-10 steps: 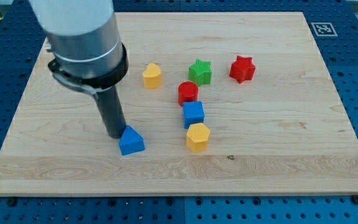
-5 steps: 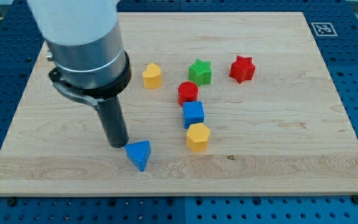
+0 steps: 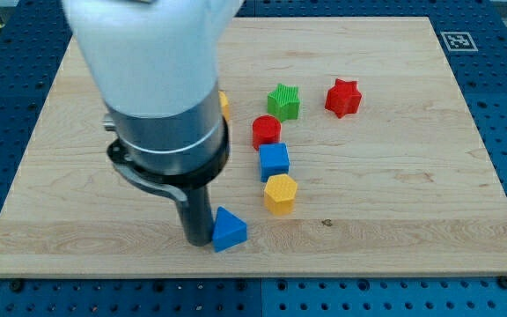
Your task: Move the blue triangle bottom of the yellow hexagon
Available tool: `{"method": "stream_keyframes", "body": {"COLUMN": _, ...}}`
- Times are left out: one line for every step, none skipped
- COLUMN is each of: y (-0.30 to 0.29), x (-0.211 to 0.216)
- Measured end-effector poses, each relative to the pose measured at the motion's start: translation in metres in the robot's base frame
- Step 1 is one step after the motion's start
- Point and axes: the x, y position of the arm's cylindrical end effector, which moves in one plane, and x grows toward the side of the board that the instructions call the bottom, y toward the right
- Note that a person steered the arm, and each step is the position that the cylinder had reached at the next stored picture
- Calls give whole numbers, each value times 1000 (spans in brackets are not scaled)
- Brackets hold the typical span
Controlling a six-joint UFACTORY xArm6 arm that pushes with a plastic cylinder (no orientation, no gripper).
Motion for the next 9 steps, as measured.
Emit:
{"method": "stream_keyframes", "body": {"y": 21, "x": 1}}
{"method": "stream_keyframes", "body": {"y": 34, "x": 7}}
{"method": "stream_keyframes", "body": {"y": 50, "x": 15}}
{"method": "stream_keyframes", "body": {"y": 58, "x": 16}}
{"method": "stream_keyframes", "body": {"y": 58, "x": 15}}
{"method": "stream_keyframes", "body": {"y": 58, "x": 12}}
{"method": "stream_keyframes", "body": {"y": 58, "x": 12}}
{"method": "stream_keyframes", "body": {"y": 45, "x": 12}}
{"method": "stream_keyframes", "body": {"y": 15, "x": 12}}
